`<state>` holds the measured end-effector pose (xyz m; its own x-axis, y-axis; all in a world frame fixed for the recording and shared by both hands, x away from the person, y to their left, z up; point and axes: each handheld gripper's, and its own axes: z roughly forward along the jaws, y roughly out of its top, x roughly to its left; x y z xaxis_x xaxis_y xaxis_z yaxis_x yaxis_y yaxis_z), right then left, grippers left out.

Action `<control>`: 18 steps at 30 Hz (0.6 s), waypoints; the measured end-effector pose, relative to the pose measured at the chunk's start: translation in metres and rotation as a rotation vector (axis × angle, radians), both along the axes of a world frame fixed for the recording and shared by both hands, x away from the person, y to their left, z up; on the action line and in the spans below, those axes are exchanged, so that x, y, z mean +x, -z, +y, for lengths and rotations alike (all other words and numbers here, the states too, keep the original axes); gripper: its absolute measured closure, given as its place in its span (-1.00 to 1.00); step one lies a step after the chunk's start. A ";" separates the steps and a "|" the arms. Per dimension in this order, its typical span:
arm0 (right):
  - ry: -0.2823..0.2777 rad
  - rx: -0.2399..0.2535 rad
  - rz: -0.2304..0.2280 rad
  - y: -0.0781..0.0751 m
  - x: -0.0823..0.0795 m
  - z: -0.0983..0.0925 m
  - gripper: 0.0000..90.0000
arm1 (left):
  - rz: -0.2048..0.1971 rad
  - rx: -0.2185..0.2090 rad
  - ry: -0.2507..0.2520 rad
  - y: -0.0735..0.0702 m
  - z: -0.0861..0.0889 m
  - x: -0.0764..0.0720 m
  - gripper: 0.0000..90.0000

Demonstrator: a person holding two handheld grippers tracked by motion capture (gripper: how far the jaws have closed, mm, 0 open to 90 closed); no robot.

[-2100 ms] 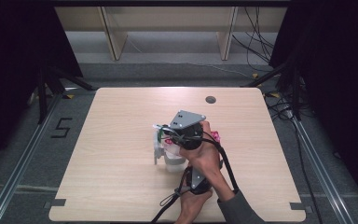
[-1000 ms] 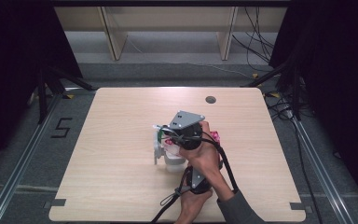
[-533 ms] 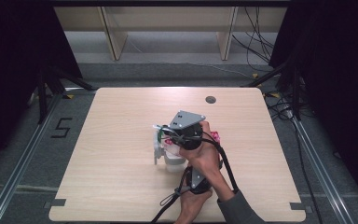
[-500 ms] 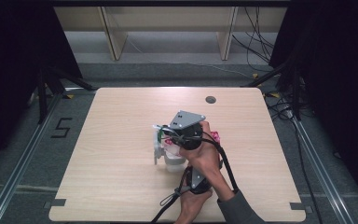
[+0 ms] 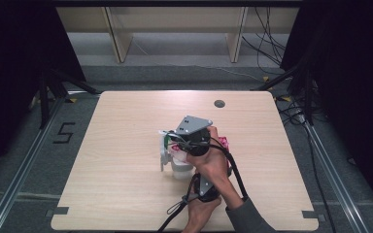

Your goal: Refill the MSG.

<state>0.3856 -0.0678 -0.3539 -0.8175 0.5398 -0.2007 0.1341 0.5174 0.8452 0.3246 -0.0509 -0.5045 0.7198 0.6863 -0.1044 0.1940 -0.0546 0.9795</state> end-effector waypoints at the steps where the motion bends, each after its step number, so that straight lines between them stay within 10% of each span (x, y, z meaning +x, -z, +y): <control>1: -0.007 -0.001 -0.008 -0.001 0.000 0.000 0.99 | -0.001 0.002 0.001 0.000 0.000 0.000 0.74; 18: -0.009 0.001 -0.014 -0.002 0.000 -0.002 0.99 | 0.000 -0.007 0.002 -0.001 0.000 -0.001 0.73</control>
<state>0.3859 -0.0695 -0.3520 -0.8194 0.5327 -0.2117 0.1178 0.5179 0.8473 0.3240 -0.0514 -0.5039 0.7209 0.6844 -0.1090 0.1937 -0.0480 0.9799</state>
